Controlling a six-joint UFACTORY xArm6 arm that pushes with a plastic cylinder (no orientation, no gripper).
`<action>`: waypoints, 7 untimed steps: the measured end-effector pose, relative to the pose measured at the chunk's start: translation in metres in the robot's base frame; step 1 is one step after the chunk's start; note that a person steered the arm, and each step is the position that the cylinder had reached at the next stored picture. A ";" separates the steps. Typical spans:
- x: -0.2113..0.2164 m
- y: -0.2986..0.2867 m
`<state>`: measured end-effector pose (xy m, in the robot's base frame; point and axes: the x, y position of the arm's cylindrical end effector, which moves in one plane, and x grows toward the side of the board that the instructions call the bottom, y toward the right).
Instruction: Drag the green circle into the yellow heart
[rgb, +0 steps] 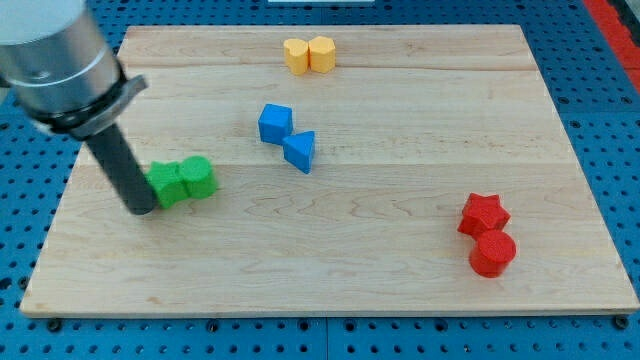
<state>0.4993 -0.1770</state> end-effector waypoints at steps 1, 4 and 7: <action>-0.008 0.036; -0.036 0.094; -0.196 0.070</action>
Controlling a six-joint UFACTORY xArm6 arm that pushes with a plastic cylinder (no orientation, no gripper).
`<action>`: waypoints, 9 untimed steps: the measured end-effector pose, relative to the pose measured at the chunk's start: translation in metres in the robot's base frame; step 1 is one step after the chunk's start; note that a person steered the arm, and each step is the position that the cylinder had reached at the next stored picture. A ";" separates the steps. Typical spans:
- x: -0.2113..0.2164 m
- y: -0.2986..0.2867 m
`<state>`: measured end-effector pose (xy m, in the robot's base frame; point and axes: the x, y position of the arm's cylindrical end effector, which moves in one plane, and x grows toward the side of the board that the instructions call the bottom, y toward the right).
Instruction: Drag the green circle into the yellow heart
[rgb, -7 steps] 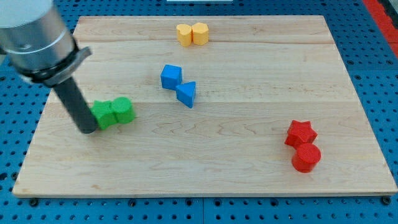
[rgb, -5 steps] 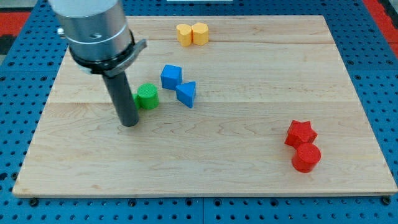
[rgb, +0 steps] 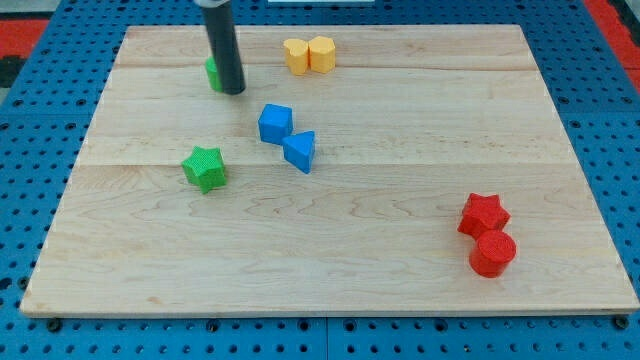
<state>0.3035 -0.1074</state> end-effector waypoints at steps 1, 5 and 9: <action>-0.008 -0.051; -0.061 -0.030; -0.036 -0.039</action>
